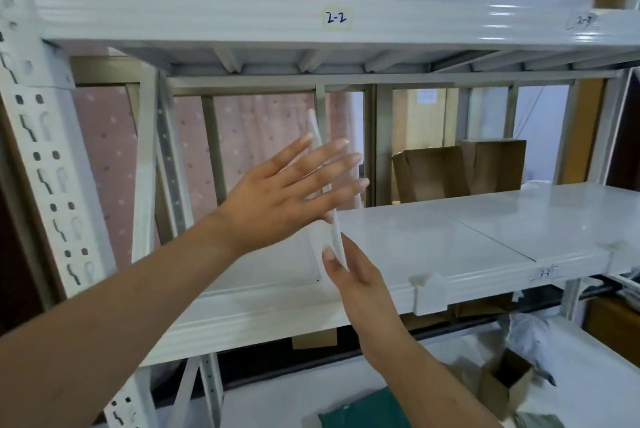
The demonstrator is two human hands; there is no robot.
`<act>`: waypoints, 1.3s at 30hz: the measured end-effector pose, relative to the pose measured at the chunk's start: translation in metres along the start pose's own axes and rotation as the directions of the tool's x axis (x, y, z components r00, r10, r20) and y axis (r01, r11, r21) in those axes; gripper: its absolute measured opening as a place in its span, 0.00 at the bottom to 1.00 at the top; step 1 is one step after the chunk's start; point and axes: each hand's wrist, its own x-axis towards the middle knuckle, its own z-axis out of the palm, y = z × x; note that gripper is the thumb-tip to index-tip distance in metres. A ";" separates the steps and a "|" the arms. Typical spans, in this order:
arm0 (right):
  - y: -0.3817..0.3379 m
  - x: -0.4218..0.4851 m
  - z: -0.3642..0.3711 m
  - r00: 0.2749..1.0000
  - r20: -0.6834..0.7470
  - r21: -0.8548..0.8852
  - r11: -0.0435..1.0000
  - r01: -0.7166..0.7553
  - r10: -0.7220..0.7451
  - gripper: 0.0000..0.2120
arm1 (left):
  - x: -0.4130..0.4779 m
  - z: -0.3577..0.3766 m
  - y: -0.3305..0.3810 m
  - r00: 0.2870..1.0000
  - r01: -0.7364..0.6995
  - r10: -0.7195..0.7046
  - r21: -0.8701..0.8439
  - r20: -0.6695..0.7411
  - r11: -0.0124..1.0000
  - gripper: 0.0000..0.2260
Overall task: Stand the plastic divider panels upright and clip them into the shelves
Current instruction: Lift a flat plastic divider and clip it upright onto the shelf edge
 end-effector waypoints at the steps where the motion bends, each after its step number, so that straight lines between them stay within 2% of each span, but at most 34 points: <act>1: 0.000 -0.001 -0.004 0.999 0.039 0.047 0.999 -0.004 0.002 0.25 | 0.012 0.004 -0.006 0.997 -0.074 0.074 -0.018 -0.019 0.997 0.22; 5: 0.010 0.001 -0.023 0.967 0.252 0.080 0.996 -0.043 0.021 0.40 | 0.052 0.012 -0.016 0.949 -0.313 0.308 -0.067 -0.070 0.947 0.04; 7: 0.013 0.003 -0.031 0.963 0.269 0.050 0.998 -0.027 0.012 0.43 | 0.064 0.013 -0.016 0.932 -0.359 0.353 -0.069 -0.082 0.931 0.05; 11: 0.008 0.008 -0.047 0.984 0.174 -0.023 0.999 0.026 -0.021 0.46 | 0.083 0.017 -0.012 0.933 -0.346 0.339 -0.041 -0.122 0.937 0.11; 17: -0.004 0.019 -0.085 0.998 0.043 -0.087 0.995 0.043 -0.039 0.45 | 0.126 0.032 0.001 0.920 -0.336 0.320 -0.034 -0.226 0.941 0.10; 25: -0.017 0.025 -0.171 0.996 -0.041 -0.172 0.983 0.070 -0.078 0.43 | 0.208 0.054 0.024 0.890 -0.383 0.360 -0.032 -0.281 0.923 0.10; 31: -0.034 0.016 -0.244 0.989 -0.131 -0.433 0.901 0.006 -0.069 0.41 | 0.287 0.069 0.063 0.871 -0.411 0.364 -0.084 -0.331 0.908 0.11; 39: -0.038 -0.001 -0.335 0.955 -0.276 -0.411 0.911 -0.019 -0.105 0.45 | 0.367 0.088 0.116 0.865 -0.382 0.278 -0.188 -0.419 0.905 0.12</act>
